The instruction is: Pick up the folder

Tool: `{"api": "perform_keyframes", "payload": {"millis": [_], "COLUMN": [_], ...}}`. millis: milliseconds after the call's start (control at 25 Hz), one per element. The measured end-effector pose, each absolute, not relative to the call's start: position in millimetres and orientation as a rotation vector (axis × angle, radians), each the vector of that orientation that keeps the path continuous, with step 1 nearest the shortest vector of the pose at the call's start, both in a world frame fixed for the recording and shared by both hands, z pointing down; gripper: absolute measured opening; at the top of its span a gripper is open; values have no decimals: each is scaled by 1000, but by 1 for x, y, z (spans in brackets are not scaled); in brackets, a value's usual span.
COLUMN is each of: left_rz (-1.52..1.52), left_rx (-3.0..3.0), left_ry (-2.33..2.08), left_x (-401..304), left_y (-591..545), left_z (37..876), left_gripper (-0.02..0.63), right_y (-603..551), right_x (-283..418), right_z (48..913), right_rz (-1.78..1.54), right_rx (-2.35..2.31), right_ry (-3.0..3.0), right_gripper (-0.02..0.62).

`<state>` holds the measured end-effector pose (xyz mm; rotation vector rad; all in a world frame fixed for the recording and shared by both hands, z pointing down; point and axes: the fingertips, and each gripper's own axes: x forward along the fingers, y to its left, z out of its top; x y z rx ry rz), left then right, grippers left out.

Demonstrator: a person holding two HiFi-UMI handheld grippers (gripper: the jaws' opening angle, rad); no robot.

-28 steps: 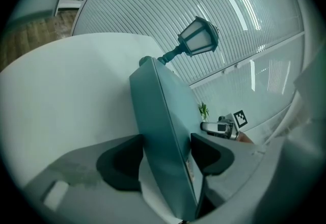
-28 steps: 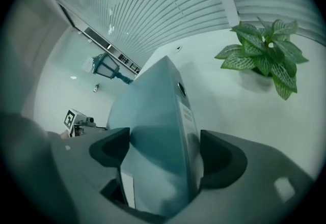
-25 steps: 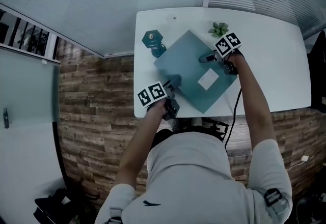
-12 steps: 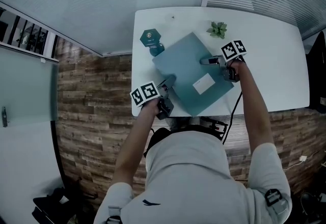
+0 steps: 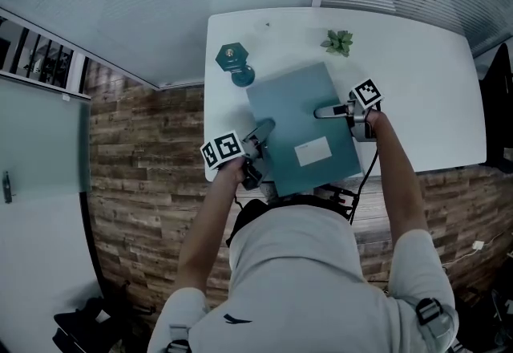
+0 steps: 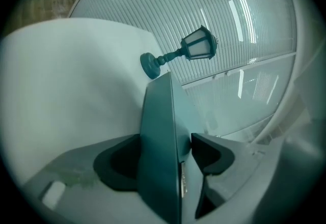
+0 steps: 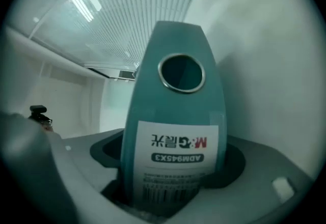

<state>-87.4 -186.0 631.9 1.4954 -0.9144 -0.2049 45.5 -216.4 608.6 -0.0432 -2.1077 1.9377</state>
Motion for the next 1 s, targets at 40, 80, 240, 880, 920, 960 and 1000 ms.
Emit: {"api": "perform_keyframes", "payload": {"millis": [40, 80, 240, 880, 920, 960, 1000], "left_rz": [-206, -209, -217, -309, -306, -319, -350], "left_rx": [1500, 1502, 1500, 1876, 1912, 1942, 1965], "left_ry": [-930, -939, -903, -719, -703, -689, -673], "left_x": [-88, -90, -90, -81, -81, -82, -82], "left_y": [-186, -187, -186, -175, -173, -172, -172], "left_z": [631, 631, 632, 543, 534, 525, 514], "left_gripper": [316, 316, 316, 322, 322, 322, 322], "right_y": [-214, -214, -214, -199, -197, -195, -194], "right_x": [44, 44, 45, 52, 53, 54, 56], "right_z": [608, 609, 610, 509, 499, 490, 480], "right_rz": [1942, 1946, 1908, 1336, 1303, 1277, 1262], "right_rx": [-42, -23, 5, -120, -134, -147, -160], "right_ry": [-2125, -2134, -2152, -2638, -2665, -2692, -2718], "right_gripper": [419, 410, 405, 304, 301, 298, 296]}}
